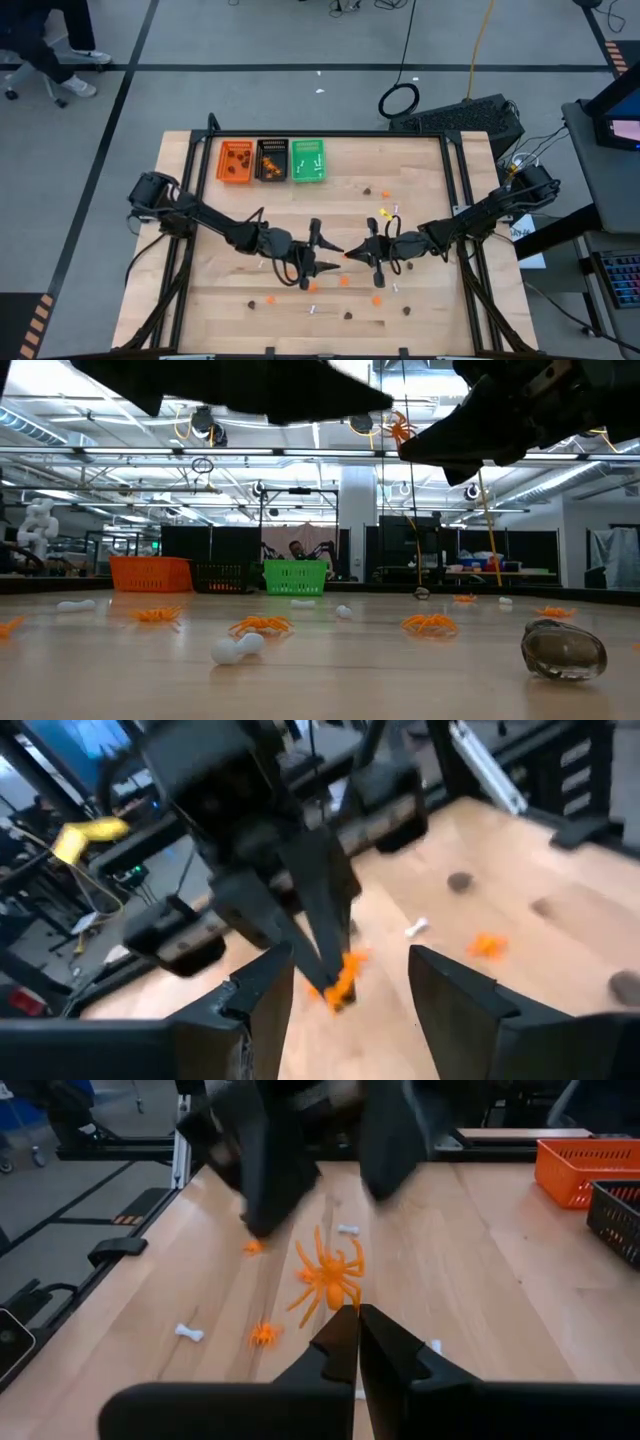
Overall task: Sort Halloween decoration
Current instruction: Put the orange spider toy into the black bin
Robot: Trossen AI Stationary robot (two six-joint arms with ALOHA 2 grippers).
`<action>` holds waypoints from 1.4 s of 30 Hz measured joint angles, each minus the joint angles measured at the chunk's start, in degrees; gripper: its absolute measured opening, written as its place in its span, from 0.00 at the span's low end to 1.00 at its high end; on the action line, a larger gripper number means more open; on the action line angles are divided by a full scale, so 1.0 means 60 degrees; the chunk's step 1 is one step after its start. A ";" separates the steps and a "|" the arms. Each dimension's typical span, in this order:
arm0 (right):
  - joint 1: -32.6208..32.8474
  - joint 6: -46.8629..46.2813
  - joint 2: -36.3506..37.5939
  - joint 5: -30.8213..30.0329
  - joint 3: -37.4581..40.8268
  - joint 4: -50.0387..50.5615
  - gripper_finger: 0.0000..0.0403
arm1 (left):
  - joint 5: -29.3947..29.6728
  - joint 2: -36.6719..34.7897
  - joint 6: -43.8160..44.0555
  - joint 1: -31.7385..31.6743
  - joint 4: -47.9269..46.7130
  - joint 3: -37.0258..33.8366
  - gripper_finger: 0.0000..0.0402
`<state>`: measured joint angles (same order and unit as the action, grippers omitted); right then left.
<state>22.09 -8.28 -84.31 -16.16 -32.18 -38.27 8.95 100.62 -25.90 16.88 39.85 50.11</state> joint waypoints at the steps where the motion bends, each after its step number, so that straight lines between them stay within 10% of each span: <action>1: 0.0000 0.0003 0.0000 0.0000 0.0000 -0.0017 0.00 | 0.0001 0.0106 -0.0088 -0.0040 -0.0030 0.0071 0.47; 30: 0.0000 0.0009 0.0000 -0.0006 0.0000 -0.0094 0.01 | -0.0674 0.0306 -0.1065 -0.0338 -0.0222 0.0222 0.01; 42: 0.0018 -0.0240 0.0000 -0.0040 0.0000 0.0920 0.29 | -0.0214 -0.0602 -0.1146 0.0006 -0.0571 0.0192 0.00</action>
<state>22.20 -9.72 -84.31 -16.40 -32.18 -32.75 7.67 97.01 -32.78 16.91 36.42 51.27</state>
